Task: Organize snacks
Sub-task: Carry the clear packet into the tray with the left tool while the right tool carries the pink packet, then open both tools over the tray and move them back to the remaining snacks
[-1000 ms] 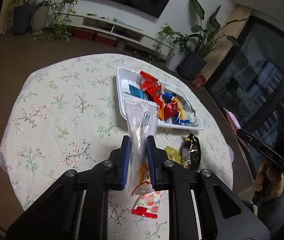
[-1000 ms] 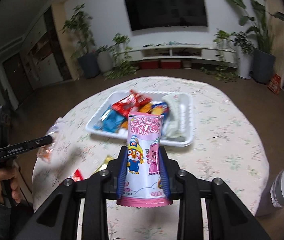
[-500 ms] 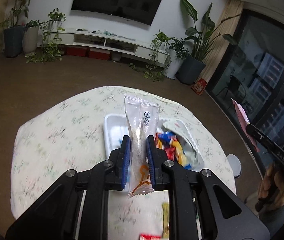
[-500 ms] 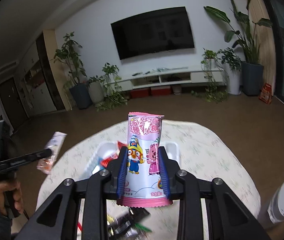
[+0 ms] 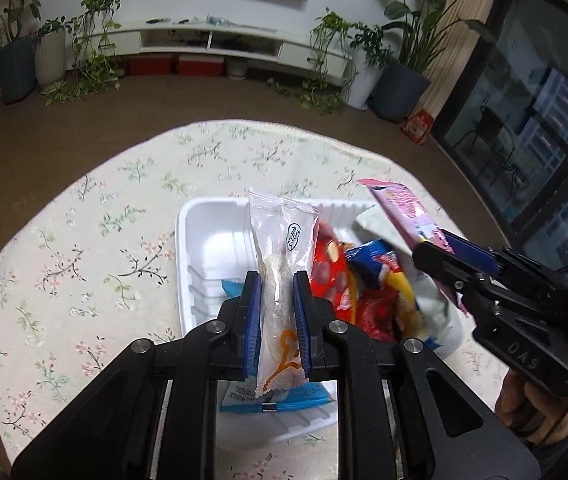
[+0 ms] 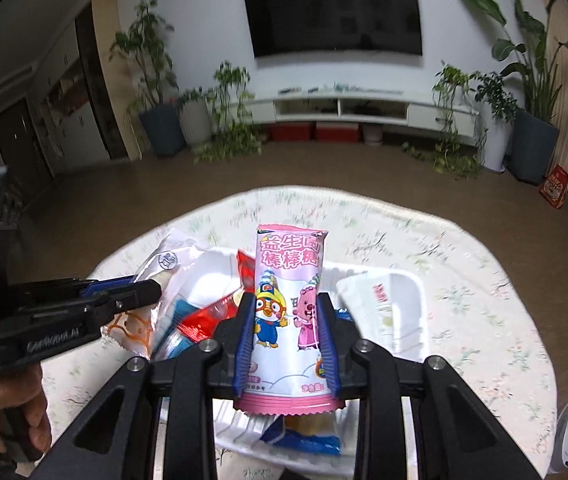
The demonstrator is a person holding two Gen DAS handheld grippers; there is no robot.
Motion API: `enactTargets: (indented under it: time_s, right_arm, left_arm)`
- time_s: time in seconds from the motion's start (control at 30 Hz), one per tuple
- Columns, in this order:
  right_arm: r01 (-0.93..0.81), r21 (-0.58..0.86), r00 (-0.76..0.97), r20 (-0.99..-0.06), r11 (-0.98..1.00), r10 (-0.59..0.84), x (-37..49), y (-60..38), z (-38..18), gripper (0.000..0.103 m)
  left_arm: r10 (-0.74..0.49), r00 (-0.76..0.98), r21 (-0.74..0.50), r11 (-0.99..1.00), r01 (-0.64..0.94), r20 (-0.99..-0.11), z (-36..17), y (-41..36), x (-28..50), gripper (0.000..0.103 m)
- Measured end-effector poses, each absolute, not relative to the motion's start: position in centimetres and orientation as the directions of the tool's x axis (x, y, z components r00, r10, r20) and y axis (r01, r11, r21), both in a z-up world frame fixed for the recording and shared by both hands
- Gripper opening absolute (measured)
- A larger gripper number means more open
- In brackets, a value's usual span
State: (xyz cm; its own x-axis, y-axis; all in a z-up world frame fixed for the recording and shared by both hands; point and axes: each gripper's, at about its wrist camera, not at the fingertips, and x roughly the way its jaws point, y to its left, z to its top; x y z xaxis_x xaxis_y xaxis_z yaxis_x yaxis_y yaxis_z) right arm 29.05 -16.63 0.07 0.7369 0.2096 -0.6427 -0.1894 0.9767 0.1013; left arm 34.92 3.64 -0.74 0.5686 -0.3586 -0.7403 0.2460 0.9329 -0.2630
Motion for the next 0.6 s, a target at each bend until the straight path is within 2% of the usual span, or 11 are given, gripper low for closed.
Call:
enactTargets:
  time_s: [0.47, 0.6]
  right_arm:
    - [-0.165, 0.063, 0.664, -0.73, 0.984, 0.158, 31.5, -15.2, -4.6, 0.033]
    - [-0.16, 0.05, 0.661, -0.736, 0.986, 0.145, 31.6, -15.3, -5.2, 0.038]
  left_arm:
    - [-0.334, 0.553, -0.247, 0.942, 0.229, -0.763, -3.9, 2.5, 37.0, 0.016]
    - [-0.33, 0.556, -0.249, 0.944, 0.219, -0.763, -4.4, 2.7, 37.5, 0.016]
